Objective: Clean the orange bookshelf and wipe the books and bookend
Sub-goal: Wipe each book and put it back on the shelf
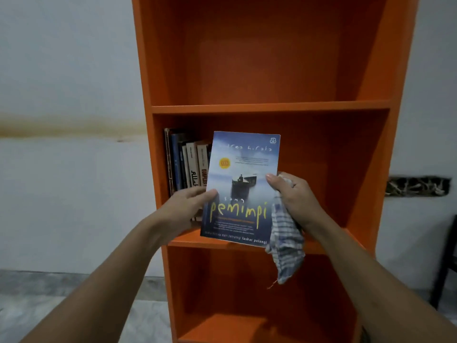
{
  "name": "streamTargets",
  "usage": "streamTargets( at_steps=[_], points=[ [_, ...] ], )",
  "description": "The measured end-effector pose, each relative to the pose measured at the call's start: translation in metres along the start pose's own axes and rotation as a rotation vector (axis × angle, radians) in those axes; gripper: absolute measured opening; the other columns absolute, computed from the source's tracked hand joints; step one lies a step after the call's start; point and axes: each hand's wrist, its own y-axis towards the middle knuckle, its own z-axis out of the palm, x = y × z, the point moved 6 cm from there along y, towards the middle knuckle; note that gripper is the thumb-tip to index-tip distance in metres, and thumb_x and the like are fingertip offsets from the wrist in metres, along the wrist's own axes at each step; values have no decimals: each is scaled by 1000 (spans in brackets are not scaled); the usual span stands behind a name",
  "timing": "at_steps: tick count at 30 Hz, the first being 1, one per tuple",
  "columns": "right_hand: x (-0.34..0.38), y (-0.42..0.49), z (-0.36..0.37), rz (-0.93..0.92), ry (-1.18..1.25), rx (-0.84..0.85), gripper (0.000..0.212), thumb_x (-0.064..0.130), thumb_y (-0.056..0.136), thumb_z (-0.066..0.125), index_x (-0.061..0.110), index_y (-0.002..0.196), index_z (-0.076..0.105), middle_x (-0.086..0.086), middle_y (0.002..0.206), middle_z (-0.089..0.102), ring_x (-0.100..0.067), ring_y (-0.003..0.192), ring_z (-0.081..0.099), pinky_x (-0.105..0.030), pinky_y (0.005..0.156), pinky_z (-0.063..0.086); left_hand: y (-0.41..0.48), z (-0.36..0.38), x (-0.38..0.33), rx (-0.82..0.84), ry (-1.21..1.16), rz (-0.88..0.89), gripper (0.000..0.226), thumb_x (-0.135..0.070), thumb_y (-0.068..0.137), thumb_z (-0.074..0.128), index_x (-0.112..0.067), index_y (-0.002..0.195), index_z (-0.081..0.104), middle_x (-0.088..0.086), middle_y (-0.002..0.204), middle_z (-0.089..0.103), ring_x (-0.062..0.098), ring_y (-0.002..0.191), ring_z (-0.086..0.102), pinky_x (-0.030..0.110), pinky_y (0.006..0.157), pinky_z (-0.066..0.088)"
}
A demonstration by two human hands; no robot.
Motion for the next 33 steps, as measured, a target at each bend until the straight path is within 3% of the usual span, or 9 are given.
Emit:
streamTargets(
  at_steps=[2, 4, 9, 14, 19, 23, 25, 29, 33],
  points=[
    [-7, 13, -6, 22, -20, 40, 49, 23, 101, 53, 24, 52, 51, 16, 52, 49, 3, 49, 42, -17, 55, 35, 7, 11, -1, 50, -74, 50, 23, -28, 99, 53, -19, 118, 63, 5, 107, 75, 23, 101, 71, 37, 77, 58],
    [-22, 28, -13, 24, -98, 35, 45, 34, 100, 54, 21, 58, 44, 8, 59, 39, -10, 55, 36, -26, 59, 31, 16, 18, -2, 45, -104, 75, 22, -23, 100, 53, -15, 119, 60, 9, 108, 74, 23, 97, 73, 36, 72, 60],
    [-73, 59, -36, 206, -427, -257, 37, 37, 92, 62, 18, 62, 50, 0, 55, 49, -20, 51, 44, -31, 53, 34, 51, 35, 0, -159, -113, 89, 14, -17, 98, 58, -13, 112, 61, 7, 104, 73, 19, 80, 74, 36, 63, 61],
    [-136, 66, -8, 508, -423, 106, 24, 33, 95, 57, 23, 74, 52, -5, 52, 47, -22, 45, 41, -31, 47, 33, 91, 57, 8, -511, 79, 145, 9, -22, 100, 56, -16, 107, 59, -4, 101, 64, 20, 86, 64, 35, 67, 54],
    [-164, 94, 21, 444, -297, 223, 16, 17, 103, 49, 24, 107, 63, -10, 102, 68, -25, 80, 61, -28, 72, 56, 120, 64, 8, -754, 133, 84, 17, -5, 96, 50, -22, 98, 50, 4, 82, 60, 19, 64, 56, 27, 48, 42],
    [-181, 116, 52, 325, -203, 373, 36, 17, 107, 41, 22, 141, 52, -2, 137, 55, -22, 112, 56, -11, 81, 46, 138, 62, 25, -745, 212, 27, 21, 3, 92, 51, -17, 97, 52, 8, 82, 60, 24, 68, 57, 28, 47, 42],
    [-193, 122, 69, 301, -281, 453, 39, 22, 107, 39, 23, 146, 46, -2, 147, 47, -24, 126, 50, -19, 91, 39, 141, 55, 33, -703, 291, -6, 18, 3, 91, 51, -14, 94, 54, 8, 77, 59, 22, 62, 54, 25, 44, 37],
    [-212, 130, 88, 317, -313, 458, 35, 20, 105, 44, 18, 138, 55, -6, 136, 58, -20, 110, 56, -24, 81, 44, 138, 38, 41, -591, 411, -25, 25, 1, 92, 54, -10, 69, 55, 5, 56, 49, 17, 40, 43, 18, 33, 28],
    [-222, 141, 89, 310, -383, 416, 41, 22, 104, 46, 21, 145, 47, -5, 145, 51, -27, 128, 51, -33, 104, 42, 136, 26, 38, -662, 505, 17, 26, 1, 88, 61, -8, 64, 62, 4, 55, 54, 16, 42, 49, 18, 33, 30]
  ],
)
